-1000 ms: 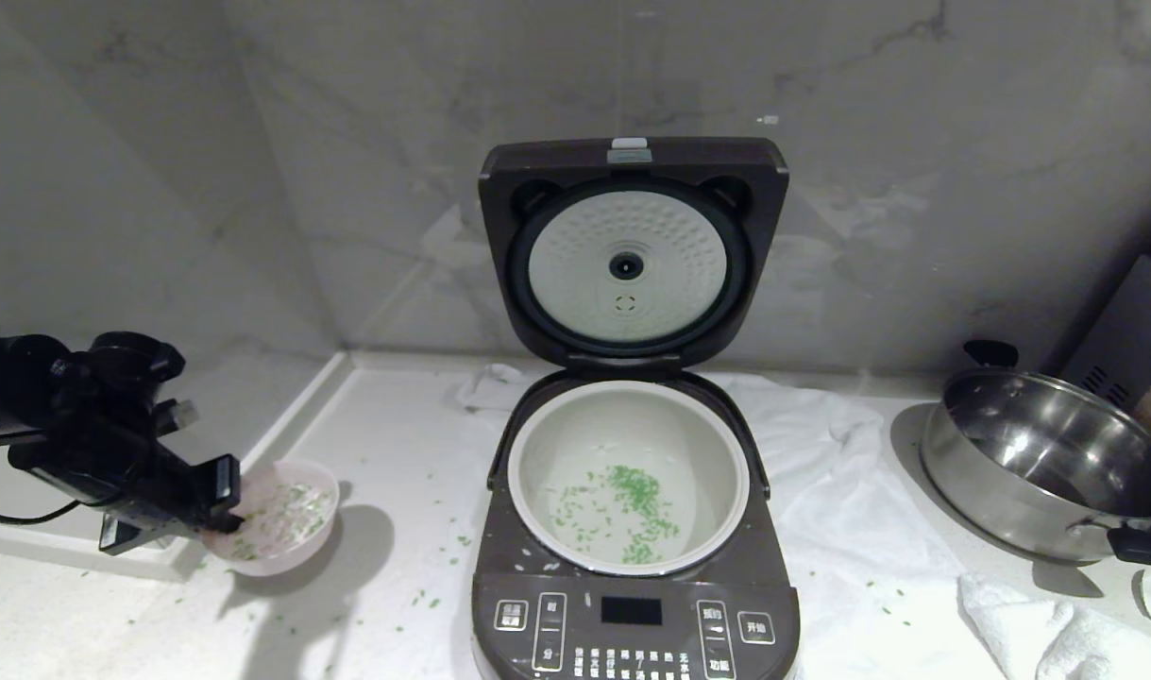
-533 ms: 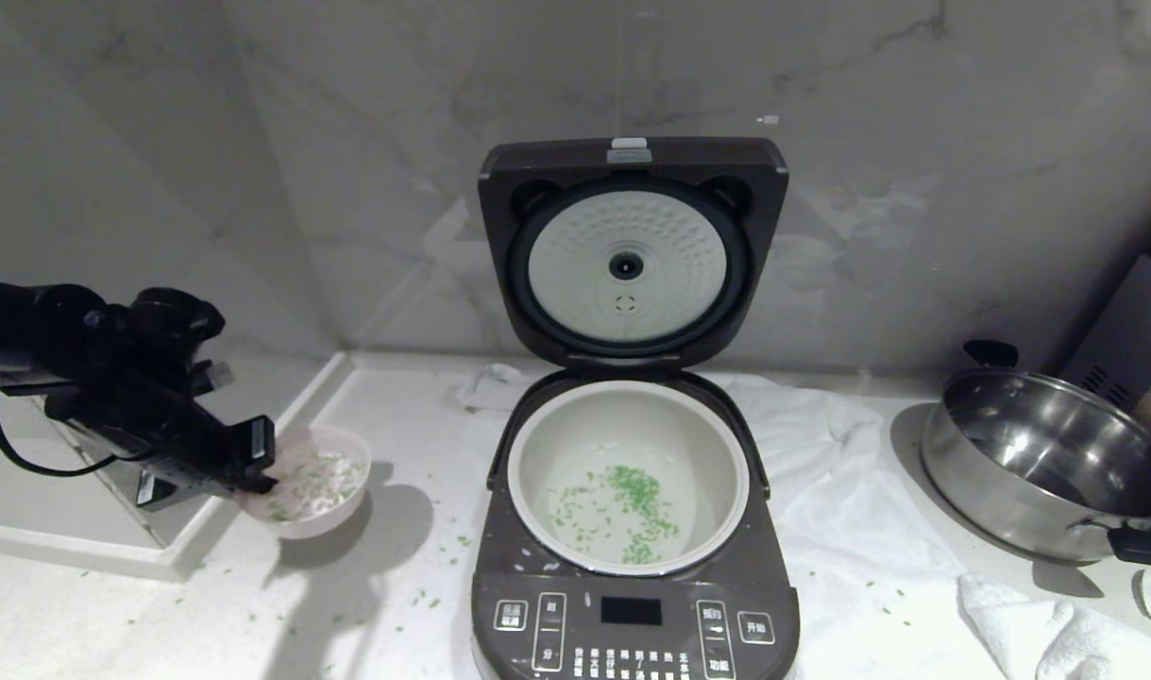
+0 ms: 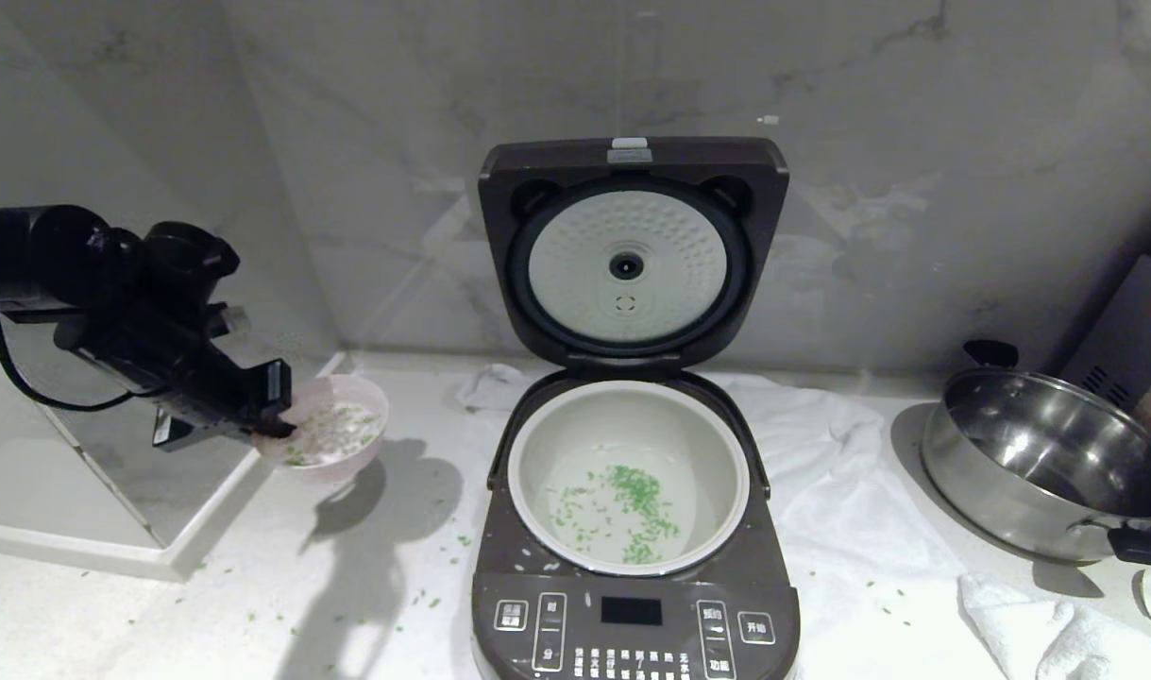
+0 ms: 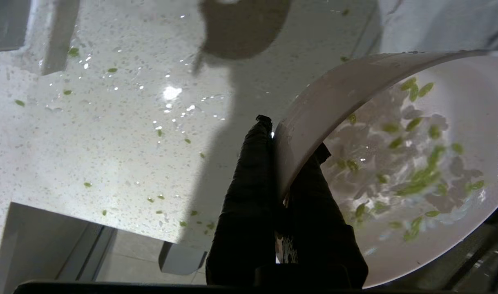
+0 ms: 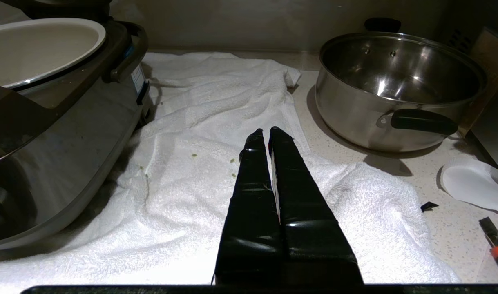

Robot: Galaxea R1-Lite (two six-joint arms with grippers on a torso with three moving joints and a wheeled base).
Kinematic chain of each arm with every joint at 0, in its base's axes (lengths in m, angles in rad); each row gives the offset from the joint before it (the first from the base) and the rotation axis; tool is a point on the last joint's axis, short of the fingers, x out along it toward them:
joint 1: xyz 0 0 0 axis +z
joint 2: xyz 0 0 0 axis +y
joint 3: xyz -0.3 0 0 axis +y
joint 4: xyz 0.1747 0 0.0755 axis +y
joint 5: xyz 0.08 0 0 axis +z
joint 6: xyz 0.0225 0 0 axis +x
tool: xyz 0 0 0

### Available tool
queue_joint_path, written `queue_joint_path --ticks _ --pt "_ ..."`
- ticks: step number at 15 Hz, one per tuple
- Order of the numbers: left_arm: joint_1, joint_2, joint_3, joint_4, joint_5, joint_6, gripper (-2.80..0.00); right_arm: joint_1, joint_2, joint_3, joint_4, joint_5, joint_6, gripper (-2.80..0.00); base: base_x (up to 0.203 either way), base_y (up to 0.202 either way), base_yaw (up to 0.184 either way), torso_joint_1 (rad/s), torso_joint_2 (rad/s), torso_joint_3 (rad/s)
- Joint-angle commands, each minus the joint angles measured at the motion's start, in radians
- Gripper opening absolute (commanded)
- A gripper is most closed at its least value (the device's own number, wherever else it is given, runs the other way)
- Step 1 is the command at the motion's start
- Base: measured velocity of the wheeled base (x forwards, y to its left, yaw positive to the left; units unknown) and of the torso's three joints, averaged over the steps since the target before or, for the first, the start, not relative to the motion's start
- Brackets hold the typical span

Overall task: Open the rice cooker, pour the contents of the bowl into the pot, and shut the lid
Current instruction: Pour the water from the bowl into the rice cooker

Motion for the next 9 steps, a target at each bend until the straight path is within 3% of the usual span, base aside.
queue_joint_path --ticks 1,9 --pt "-0.057 0.021 -0.087 0.048 -0.001 -0.030 -2.80 0.000 0.000 0.002 0.000 0.000 -0.001 -2.80 0.000 0.000 0.000 0.000 0.00 0.000" --pt "-0.230 0.045 -0.241 0.155 0.000 -0.100 -2.80 0.000 0.000 0.002 0.000 0.000 0.000 -2.80 0.000 0.000 0.000 0.000 0.00 0.000"
